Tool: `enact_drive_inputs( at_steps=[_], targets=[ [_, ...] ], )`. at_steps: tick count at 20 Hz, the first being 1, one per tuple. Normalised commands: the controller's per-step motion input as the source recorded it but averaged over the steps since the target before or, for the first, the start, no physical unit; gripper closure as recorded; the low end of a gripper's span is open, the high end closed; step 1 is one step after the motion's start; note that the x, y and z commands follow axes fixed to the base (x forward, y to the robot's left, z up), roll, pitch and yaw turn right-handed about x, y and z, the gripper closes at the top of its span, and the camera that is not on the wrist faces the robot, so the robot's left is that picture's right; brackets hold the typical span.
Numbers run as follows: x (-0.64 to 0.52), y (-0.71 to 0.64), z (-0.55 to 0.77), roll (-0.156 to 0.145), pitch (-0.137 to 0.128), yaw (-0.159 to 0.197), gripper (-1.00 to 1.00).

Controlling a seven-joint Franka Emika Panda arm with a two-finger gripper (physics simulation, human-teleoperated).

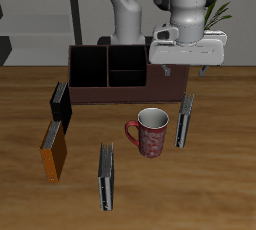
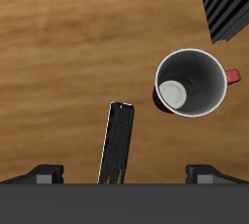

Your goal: Place the left striped book into the back desk caddy's left compartment

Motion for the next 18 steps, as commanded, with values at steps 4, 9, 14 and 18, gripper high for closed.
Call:
enact_drive_inputs(
  at_steps=[4,9,14,18],
  targets=[
    [0.02,0.10,-0.23,0.006,-0.012,-0.028,-1.00],
    [0.01,0.15,-0.39,-0.007,-0.021,-0.030,-1.00],
    [0.08,0.02,-0.35,0.014,0.038,-0.053,-1.00],
    [0.15,-0.07,-0.23,-0.019,0.016,-0.033,-1.00]
  ],
)
